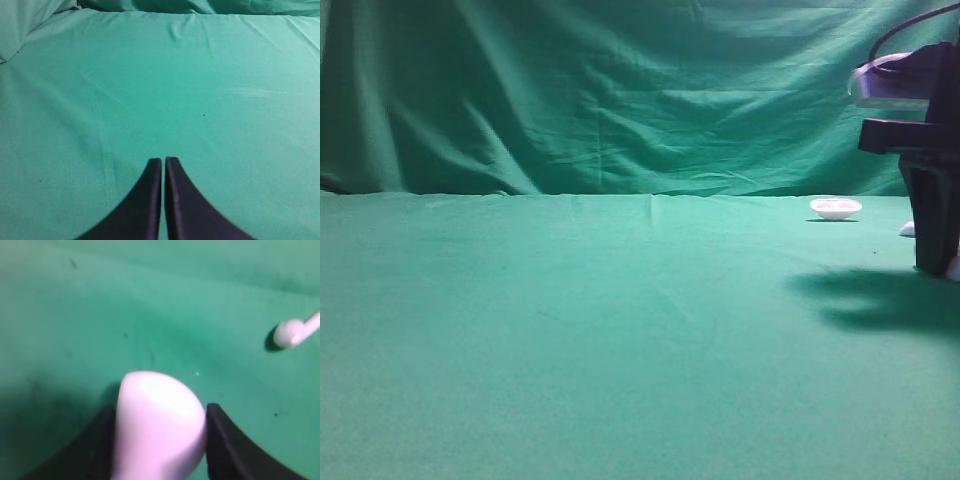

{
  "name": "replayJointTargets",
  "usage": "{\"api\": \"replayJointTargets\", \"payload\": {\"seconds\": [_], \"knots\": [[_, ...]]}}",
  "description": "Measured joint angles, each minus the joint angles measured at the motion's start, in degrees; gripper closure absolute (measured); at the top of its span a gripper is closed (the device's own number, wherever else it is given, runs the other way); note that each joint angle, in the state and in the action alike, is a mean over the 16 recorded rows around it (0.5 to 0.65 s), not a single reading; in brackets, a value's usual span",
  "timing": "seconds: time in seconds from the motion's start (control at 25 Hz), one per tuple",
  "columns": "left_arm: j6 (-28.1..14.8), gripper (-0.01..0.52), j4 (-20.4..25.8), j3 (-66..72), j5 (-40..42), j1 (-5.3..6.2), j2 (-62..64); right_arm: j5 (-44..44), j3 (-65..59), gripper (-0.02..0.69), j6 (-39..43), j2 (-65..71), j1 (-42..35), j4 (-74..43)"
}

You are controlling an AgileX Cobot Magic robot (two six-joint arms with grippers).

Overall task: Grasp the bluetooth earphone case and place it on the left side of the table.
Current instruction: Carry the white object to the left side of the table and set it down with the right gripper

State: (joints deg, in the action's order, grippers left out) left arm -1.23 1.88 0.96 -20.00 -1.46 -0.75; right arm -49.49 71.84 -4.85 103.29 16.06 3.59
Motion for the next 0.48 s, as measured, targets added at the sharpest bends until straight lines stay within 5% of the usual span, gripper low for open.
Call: {"api": "replayJointTargets", "payload": {"seconds": [0.48], "knots": [[0.0, 0.514, 0.0, 0.0, 0.0, 0.00, 0.0, 4.1, 23.8, 0.347, -9.4, 8.1, 17.0, 9.4]]}}
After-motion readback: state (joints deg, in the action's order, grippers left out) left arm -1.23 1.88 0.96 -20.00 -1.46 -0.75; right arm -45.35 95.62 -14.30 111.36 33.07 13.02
